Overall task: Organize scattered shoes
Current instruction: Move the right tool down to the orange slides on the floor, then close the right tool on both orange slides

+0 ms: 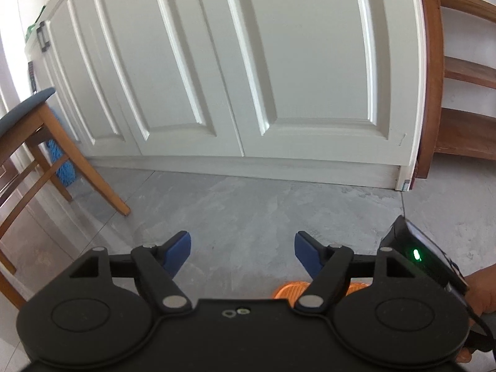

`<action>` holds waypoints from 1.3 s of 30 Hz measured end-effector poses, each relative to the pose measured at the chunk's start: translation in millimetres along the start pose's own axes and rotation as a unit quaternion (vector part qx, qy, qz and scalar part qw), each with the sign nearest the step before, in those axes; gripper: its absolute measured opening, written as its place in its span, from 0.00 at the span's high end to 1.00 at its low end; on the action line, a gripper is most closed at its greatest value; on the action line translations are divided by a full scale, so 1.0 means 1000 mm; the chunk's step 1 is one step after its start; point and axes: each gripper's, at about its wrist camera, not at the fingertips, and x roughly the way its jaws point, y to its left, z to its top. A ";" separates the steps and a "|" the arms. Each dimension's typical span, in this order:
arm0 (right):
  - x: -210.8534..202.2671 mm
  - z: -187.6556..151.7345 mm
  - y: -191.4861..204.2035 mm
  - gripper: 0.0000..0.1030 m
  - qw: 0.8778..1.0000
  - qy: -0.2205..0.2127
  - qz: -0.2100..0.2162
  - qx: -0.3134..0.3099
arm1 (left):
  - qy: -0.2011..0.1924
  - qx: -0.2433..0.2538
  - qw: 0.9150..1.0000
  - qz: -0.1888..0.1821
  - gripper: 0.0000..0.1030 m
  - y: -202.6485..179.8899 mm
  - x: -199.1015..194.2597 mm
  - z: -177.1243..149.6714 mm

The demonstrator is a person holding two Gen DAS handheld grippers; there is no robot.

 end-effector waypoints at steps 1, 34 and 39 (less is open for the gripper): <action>-0.001 0.001 -0.009 0.17 0.999 0.003 0.020 0.045 | -0.002 -0.001 1.000 0.001 0.28 0.003 -0.001 -0.001; 0.025 0.021 -0.011 0.68 0.983 0.034 -0.136 0.119 | -0.040 -0.049 0.998 -0.018 0.22 0.023 -0.008 0.004; 0.019 0.012 -0.002 0.73 0.990 0.085 -0.116 0.009 | -0.047 -0.053 0.997 -0.013 0.21 0.025 -0.011 0.006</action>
